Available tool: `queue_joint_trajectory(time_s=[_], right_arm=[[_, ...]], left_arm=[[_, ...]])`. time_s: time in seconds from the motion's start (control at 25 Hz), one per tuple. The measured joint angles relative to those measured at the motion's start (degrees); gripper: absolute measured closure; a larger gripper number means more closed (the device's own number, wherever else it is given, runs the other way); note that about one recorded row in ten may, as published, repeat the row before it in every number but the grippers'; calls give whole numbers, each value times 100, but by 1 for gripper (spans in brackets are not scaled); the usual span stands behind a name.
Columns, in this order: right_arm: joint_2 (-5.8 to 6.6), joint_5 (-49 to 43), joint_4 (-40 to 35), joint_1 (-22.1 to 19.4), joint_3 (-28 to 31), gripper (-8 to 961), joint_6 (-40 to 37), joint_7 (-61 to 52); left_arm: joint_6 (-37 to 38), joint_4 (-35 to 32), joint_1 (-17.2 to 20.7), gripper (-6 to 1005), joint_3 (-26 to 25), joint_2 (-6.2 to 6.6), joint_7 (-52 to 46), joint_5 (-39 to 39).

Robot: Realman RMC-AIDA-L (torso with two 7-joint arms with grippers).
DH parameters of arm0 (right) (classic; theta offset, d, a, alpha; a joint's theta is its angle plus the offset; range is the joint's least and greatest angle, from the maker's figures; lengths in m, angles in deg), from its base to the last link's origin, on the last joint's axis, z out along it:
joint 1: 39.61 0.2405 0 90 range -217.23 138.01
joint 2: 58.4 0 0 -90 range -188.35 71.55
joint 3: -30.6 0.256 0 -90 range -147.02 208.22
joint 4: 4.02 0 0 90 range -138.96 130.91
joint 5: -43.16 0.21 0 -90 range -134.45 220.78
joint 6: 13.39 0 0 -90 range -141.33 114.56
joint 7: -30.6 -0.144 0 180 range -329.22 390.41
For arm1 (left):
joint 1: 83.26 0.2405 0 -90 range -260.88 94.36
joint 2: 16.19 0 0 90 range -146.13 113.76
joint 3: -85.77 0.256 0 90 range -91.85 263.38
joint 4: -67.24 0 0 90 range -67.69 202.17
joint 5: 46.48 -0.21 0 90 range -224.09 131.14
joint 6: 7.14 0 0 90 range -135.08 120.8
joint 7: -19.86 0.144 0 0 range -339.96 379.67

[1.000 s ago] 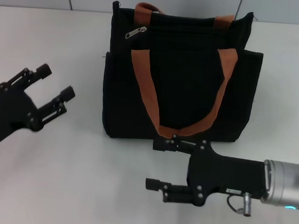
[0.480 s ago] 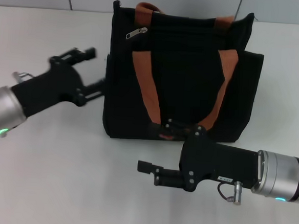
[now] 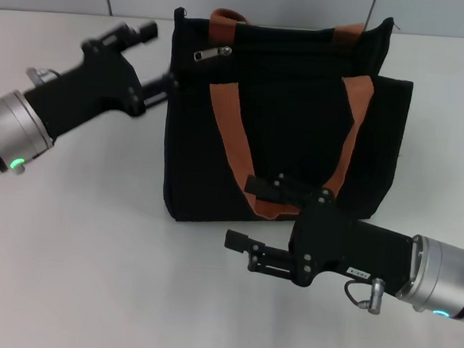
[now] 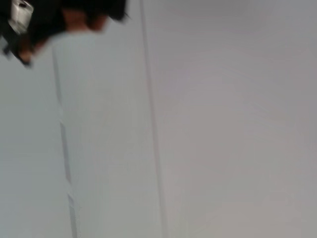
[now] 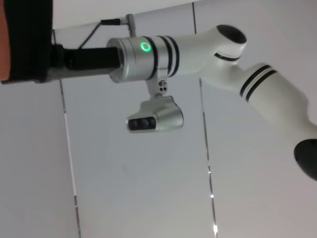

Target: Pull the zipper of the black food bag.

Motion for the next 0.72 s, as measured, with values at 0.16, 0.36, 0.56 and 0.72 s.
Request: queue_joint_trajectory(time_s=[0.16,0.36,0.56,0.72], right_arm=[[0,3,21,-59,86,195,4,0],[0,6,54,-73,97,195,4,0],[0,7,54,-90,98,195,4,0],[0,7,59,-114,98,195,3,0]], left_arm=[[107,55,24,281,20,0,2,353],[139,127,7,285,33,-9,6,395],[149,256,35,290,-32,-9,10,443],[199,465,112,293,-76,-8,222,503]])
